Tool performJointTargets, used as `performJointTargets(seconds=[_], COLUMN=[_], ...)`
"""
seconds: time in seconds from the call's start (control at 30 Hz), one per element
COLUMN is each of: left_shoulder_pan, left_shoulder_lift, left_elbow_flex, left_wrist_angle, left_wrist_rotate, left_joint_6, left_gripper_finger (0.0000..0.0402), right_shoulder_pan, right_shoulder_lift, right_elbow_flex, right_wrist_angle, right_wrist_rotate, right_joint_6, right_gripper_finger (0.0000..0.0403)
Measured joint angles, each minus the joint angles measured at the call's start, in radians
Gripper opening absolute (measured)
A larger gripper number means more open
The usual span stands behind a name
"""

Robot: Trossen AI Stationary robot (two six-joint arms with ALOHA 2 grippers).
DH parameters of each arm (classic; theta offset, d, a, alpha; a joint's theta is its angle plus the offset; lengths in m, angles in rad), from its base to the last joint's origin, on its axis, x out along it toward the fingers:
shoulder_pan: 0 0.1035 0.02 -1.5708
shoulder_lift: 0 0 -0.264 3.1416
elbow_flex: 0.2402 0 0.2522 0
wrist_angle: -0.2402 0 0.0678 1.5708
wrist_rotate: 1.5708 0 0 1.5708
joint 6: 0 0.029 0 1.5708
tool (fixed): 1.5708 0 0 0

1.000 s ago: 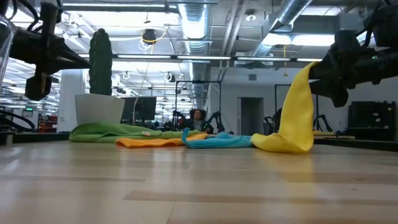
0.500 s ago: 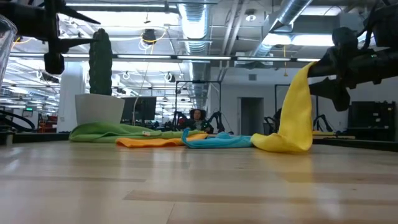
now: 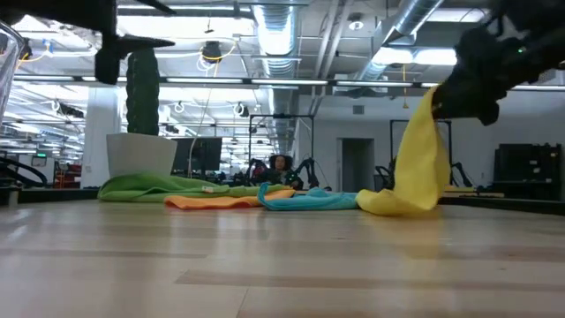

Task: Fold microfiber towels
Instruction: Fold the green microfiber towel

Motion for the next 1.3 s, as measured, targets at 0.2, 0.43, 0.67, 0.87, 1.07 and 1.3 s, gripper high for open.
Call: performJointTargets(seconds=[0.2, 0.43, 0.67, 0.87, 1.07, 1.3], left_shoulder_pan=[0.056, 0.113, 0.214, 0.349, 0.511, 0.603], left_shoulder_lift=[0.041, 0.050, 0.168, 0.386, 0.597, 0.840], left_elbow_flex=[0.075, 0.240, 0.467, 0.571, 0.584, 0.584], left_wrist_angle=[-0.025, -0.347, -0.792, -0.902, -0.872, -0.711], left_wrist_rotate=[0.084, 0.152, 0.227, 0.309, 0.475, 0.476], left_joint_6=[0.035, 0.071, 0.050, 0.197, 0.454, 0.753], left_gripper_finger=[0.0191, 0.0191, 0.0191, 0.0190, 0.0190, 0.0190], right_shoulder_pan=[0.000, 0.000, 0.000, 0.000, 0.000, 0.000], right_shoulder_lift=[0.258, 0.518, 0.619, 0.596, 0.546, 0.534], right_elbow_flex=[0.202, 0.356, 0.426, 0.431, 0.431, 0.431], right_wrist_angle=[-0.329, -0.506, -0.563, -0.631, -0.629, -0.605], right_wrist_rotate=[0.000, -0.005, -0.008, -0.009, -0.016, -0.016], right_joint_6=[0.000, -0.070, -0.042, 0.041, 0.086, 0.087], right_gripper_finger=[0.0231, 0.0259, 0.0271, 0.0271, 0.0272, 0.0272])
